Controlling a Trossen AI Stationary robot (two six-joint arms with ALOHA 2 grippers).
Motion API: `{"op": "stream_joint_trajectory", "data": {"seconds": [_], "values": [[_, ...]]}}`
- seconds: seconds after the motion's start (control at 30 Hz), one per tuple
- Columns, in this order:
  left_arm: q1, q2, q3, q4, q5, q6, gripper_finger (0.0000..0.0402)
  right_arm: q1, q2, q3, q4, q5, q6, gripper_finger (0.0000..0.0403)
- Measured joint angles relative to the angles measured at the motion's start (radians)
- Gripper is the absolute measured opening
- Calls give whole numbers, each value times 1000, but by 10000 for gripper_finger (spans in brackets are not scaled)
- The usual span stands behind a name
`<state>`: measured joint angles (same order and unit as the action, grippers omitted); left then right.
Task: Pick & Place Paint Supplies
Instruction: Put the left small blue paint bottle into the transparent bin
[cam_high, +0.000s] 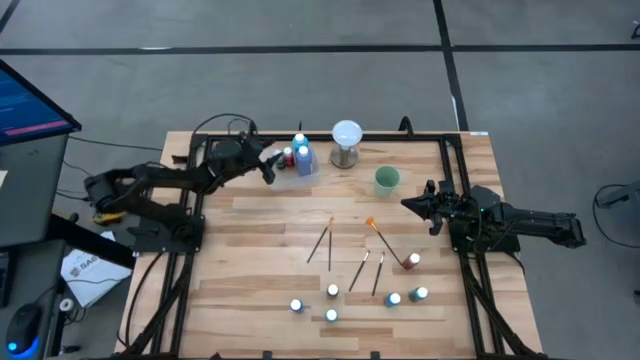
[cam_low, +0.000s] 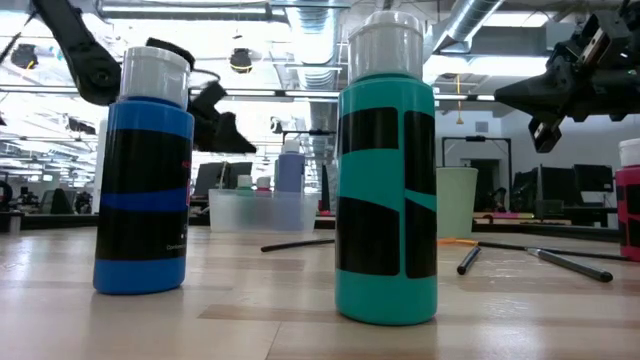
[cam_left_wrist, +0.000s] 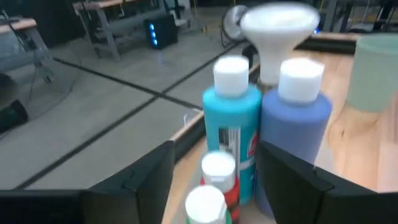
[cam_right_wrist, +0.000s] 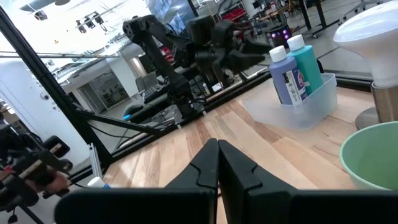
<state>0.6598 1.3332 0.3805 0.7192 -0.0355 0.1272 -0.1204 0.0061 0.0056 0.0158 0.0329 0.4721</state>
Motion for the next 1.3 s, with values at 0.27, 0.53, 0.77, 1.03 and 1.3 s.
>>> {"op": "stream_joint_trajectory", "data": {"seconds": [0.27,0.53,0.77,1.03,1.3], "values": [[-32,-217,0,-80,43,-3,259,0,0,0,0,0,0,0],[-214,-427,0,-95,81,-62,263,0,0,0,0,0,0,0],[-521,-509,2,-94,116,-109,262,0,0,0,0,0,0,0],[-843,-459,122,-150,-23,-106,263,0,0,0,0,0,0,0],[-1005,-341,275,-296,-46,-99,263,0,0,0,0,0,0,0]]}}
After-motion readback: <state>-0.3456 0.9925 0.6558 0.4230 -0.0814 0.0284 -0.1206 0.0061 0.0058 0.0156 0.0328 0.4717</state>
